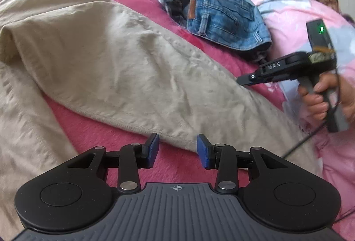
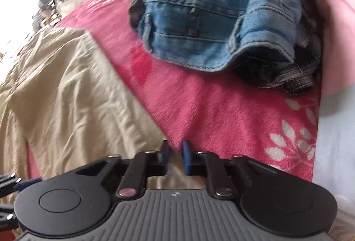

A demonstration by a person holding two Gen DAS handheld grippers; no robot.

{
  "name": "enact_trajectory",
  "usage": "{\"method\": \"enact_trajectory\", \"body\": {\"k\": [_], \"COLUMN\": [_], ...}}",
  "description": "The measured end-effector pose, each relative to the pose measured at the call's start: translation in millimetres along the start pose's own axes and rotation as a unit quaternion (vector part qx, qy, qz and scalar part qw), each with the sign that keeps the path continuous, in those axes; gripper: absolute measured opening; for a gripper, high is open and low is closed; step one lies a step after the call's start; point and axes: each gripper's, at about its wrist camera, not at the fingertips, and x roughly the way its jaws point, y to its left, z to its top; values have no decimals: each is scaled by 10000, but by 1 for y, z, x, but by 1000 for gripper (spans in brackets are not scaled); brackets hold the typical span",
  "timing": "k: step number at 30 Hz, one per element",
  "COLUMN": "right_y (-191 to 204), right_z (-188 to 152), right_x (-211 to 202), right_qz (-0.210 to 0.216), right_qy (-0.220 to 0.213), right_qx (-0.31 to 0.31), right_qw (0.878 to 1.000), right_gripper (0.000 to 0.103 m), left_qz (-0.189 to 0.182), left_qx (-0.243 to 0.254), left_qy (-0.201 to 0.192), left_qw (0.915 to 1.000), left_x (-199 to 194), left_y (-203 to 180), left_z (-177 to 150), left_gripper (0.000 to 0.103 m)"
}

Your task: Fold clothes

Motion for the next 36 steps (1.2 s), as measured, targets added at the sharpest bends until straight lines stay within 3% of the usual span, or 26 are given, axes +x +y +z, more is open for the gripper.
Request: {"method": "enact_trajectory", "body": {"k": [3, 6, 9, 11, 12, 16, 22, 25, 27, 29, 33, 36], "right_y": [-1, -3, -5, 1, 5, 30, 33, 25, 23, 20, 11, 12], "right_z": [1, -1, -4, -5, -5, -4, 6, 3, 2, -1, -18, -54], "right_x": [0, 3, 6, 5, 4, -7, -4, 5, 5, -6, -75, -123], "right_qz": [90, 254, 407, 254, 177, -488, -1278, -1556, -1677, -1796, -1978, -1903], "right_qy": [33, 107, 209, 248, 267, -4, -353, -275, -319, -505, -1211, -1328], "right_qx": [0, 41, 9, -283, -429, -1286, -1714, -1849, -1780, -1603, -744, -166], "right_qw": [10000, 9996, 9990, 9990, 9986, 9905, 9762, 9700, 9691, 9693, 9699, 9726], "right_gripper": [14, 25, 25, 14, 2, 1, 0, 1, 8, 26, 27, 27], "left_qz": [23, 62, 91, 110, 119, 170, 59, 97, 140, 134, 181, 203], "left_qx": [90, 162, 203, 215, 213, 204, 313, 477, 580, 648, 762, 777], "left_qy": [-23, -16, 18, 21, 14, -18, 67, 165, 226, 275, 310, 284], "left_qw": [10000, 9998, 9997, 9997, 9997, 9996, 9995, 9987, 9980, 9974, 9964, 9964], "left_x": [5, 8, 10, 11, 11, 11, 20, 28, 29, 26, 17, 14], "left_y": [-5, -6, -6, -7, -7, -9, -20, -28, -31, -31, -28, -30], "left_z": [2, 3, 1, 1, 0, 1, 8, 11, 12, 13, 11, 8], "left_gripper": [37, 37, 37, 37, 37, 37, 37, 37, 37, 37, 37, 37]}}
